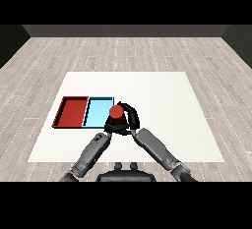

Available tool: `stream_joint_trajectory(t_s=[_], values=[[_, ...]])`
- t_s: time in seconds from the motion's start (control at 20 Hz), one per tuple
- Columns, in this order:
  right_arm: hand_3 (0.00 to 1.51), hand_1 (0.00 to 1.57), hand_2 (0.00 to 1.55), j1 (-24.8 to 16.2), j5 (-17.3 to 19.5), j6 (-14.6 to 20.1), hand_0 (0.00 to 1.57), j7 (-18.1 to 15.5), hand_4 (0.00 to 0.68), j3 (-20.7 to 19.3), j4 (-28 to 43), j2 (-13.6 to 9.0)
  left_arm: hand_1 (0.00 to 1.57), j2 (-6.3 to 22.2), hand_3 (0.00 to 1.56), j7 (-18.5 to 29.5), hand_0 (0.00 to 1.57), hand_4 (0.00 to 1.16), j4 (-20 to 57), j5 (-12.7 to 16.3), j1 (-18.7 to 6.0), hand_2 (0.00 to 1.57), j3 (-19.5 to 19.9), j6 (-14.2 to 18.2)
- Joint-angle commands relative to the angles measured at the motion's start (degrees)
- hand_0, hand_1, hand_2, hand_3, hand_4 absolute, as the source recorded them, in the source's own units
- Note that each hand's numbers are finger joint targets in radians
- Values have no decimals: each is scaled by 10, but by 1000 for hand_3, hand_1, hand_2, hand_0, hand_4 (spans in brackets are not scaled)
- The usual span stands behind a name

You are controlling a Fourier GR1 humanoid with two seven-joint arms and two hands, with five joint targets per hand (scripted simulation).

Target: Pick the red can and put it in the red box

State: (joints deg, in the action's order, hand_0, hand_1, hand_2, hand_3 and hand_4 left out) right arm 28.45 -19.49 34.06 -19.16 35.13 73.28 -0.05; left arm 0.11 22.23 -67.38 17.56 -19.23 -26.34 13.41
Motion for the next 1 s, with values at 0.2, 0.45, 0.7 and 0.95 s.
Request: stream_joint_trajectory(t_s=[0.2, 0.45, 0.7, 0.95], values=[[1367, 1474, 1450, 39, -15, 25, 1474, -3, 629, 24, -17, 0, 608, -1, 0, -48, 608, 605, 15, -4, -35, 631, -10, 151], [1379, 1529, 1458, 41, -48, 44, 1529, -6, 626, 64, -22, 0, 1571, -1, 1380, -84, 1571, 912, 24, 11, -66, 1497, -20, 196], [1380, 1499, 1454, 31, -52, 47, 1499, -33, 606, 60, -12, 0, 1562, 0, 1409, -68, 1562, 971, -10, -12, -28, 1508, -24, 215], [1379, 1437, 1442, 2, -41, -2, 1437, -27, 622, 20, 1, -6, 1571, -1, 1413, -32, 1571, 937, 19, 26, -57, 1520, -28, 247]])
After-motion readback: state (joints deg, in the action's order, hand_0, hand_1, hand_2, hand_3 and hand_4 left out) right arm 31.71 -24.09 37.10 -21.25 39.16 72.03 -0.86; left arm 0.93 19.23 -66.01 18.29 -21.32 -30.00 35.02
